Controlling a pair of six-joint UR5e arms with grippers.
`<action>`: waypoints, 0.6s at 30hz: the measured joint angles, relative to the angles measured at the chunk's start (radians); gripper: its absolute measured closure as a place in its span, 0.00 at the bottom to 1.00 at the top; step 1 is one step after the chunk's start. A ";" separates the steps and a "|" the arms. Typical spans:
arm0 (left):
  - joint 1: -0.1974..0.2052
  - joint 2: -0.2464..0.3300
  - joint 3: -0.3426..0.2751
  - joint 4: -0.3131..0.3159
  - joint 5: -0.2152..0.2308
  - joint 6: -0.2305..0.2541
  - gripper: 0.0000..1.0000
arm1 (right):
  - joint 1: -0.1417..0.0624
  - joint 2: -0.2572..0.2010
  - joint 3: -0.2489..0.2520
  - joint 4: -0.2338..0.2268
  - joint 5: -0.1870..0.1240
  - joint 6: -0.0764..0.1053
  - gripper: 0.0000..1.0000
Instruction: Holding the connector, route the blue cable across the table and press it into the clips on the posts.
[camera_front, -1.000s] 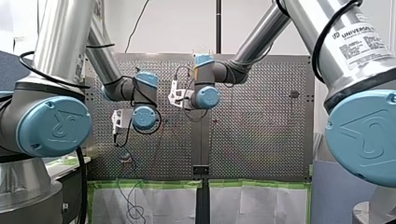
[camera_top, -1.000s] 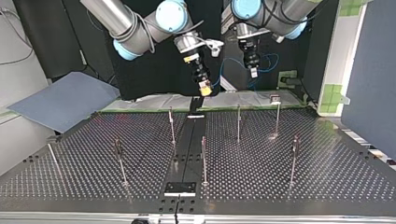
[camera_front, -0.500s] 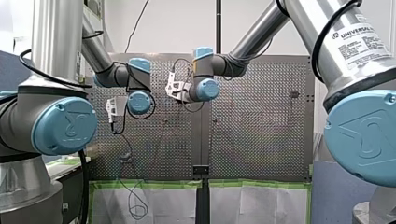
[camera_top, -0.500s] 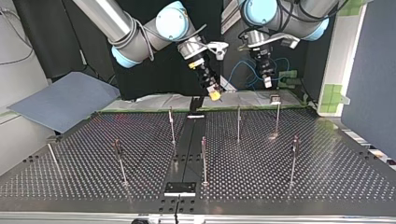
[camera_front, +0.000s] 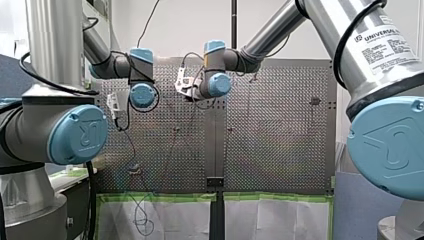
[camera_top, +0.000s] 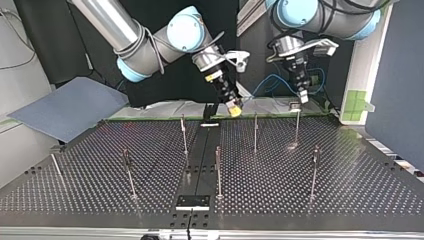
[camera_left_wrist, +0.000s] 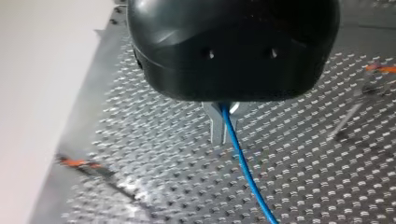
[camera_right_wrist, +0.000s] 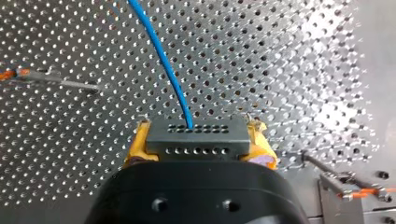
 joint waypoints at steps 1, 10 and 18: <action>0.003 0.007 0.007 -0.008 0.000 -0.001 1.00 | 0.001 0.000 -0.010 0.010 0.000 0.000 1.00; 0.028 0.038 0.074 -0.069 0.001 -0.001 1.00 | -0.001 0.000 -0.088 0.088 0.004 0.004 1.00; 0.063 0.040 0.137 -0.107 0.005 0.011 1.00 | -0.007 0.002 -0.162 0.129 0.004 0.038 1.00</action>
